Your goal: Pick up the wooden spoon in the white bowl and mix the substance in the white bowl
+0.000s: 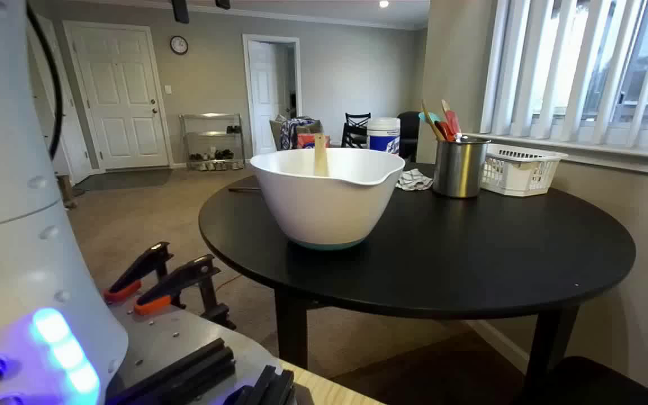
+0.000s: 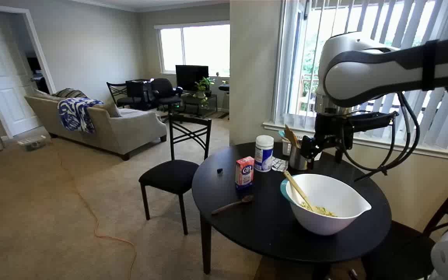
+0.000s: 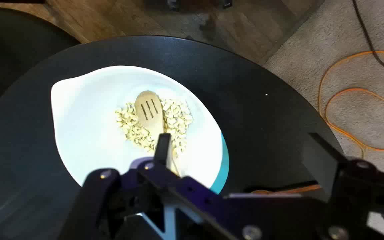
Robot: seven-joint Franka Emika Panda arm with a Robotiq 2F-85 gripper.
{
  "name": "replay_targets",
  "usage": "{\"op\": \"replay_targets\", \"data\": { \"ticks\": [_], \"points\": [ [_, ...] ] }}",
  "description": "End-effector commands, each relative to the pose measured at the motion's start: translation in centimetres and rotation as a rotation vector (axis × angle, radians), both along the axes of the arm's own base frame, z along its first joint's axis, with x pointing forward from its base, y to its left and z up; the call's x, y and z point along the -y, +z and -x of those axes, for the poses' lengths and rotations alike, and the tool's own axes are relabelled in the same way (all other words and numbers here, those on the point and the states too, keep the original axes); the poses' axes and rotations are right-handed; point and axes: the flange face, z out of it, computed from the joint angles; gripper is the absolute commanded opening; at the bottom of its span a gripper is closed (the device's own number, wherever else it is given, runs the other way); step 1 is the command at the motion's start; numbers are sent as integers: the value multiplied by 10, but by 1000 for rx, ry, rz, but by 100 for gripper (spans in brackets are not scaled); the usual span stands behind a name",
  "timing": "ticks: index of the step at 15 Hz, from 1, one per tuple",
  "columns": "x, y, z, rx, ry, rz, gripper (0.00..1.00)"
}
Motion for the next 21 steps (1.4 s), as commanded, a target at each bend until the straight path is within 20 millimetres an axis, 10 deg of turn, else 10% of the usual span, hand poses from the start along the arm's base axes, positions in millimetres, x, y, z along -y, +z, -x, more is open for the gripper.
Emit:
{"op": "replay_targets", "data": {
  "ticks": [1,7,16,21],
  "points": [
    [0,1,0,-1,0,0,100],
    [0,1,0,-1,0,0,100],
    [-188,10,-32,13,-267,251,100],
    [-224,5,-65,-15,-492,344,100]
  ]
}}
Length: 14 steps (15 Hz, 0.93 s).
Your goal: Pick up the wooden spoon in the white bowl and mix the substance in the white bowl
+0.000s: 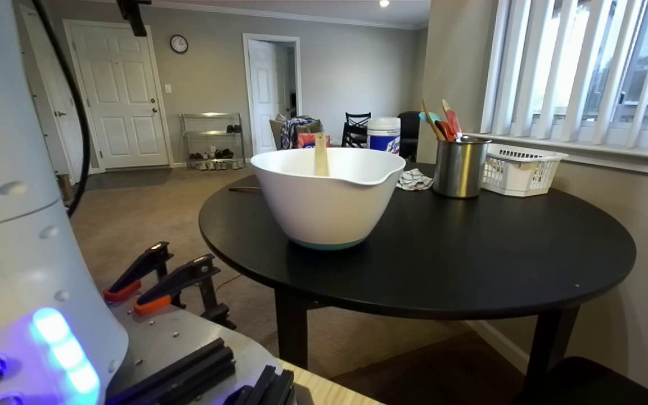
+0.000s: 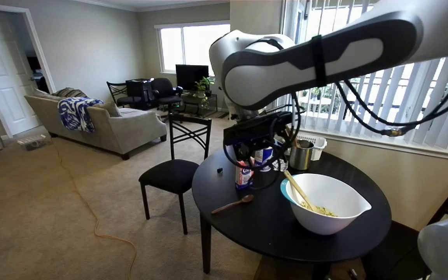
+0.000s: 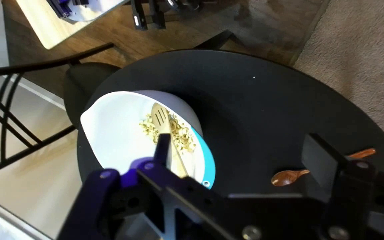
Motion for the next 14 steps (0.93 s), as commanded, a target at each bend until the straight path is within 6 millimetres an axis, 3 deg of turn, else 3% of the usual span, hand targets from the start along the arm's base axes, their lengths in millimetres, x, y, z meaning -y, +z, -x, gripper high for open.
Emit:
{"op": "replay_targets", "data": {
  "ticks": [1,5,7,8,9,12,14],
  "points": [
    [-3,-1,-39,-55,-165,44,100],
    [11,-14,-80,-60,-257,119,100],
    [6,-28,-96,-100,-237,143,100],
    [-4,-32,-101,-120,-184,128,100],
    [16,-15,-91,-71,-212,116,100],
    [2,-31,-103,-117,-175,94,100],
    [0,-31,-104,-124,-172,91,100]
  ]
}}
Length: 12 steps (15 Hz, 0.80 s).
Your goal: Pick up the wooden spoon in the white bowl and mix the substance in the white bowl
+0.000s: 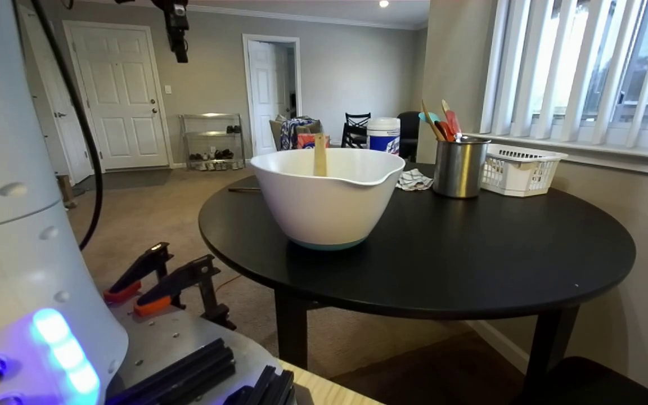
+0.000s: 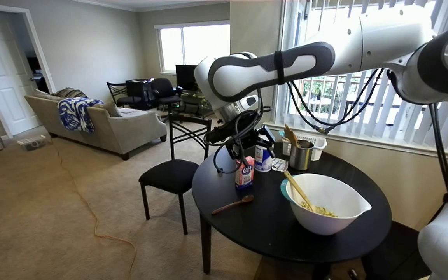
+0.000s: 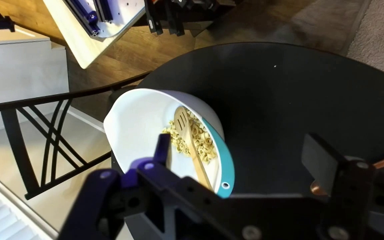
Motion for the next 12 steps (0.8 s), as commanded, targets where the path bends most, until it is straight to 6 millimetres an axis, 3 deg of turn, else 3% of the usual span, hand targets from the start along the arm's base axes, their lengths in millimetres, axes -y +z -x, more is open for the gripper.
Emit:
{"op": "replay_targets", "data": {
  "ticks": [1,5,8,12],
  "points": [
    [2,9,-1,11,-4,-15,100],
    [2,11,-1,11,-5,-14,100],
    [23,-23,-61,62,-120,58,100],
    [55,-28,-127,162,-282,193,100]
  ]
}}
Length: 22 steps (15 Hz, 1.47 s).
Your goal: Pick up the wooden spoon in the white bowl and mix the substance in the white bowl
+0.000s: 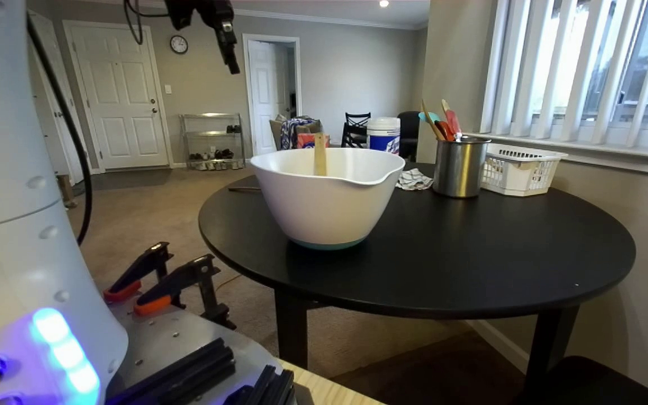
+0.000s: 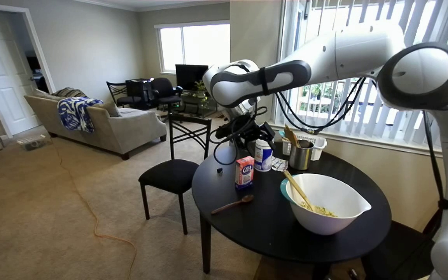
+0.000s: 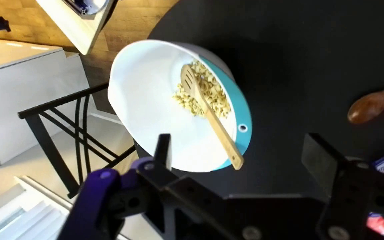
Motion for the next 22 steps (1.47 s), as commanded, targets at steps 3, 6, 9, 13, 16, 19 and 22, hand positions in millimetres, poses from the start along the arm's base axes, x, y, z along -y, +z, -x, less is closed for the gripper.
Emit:
{"op": "replay_targets", "data": {
  "ticks": [3,6,9,13,16,19,22],
  "points": [
    [26,-36,-76,17,-163,122,100],
    [39,-72,-101,-16,-198,84,100],
    [49,-108,-119,-43,-236,47,100],
    [75,-142,-134,-79,-299,17,100],
    [100,-159,-134,-117,-348,12,100],
    [116,-156,-134,-120,-376,17,100],
    [133,-152,-137,-118,-371,24,100]
  ]
}}
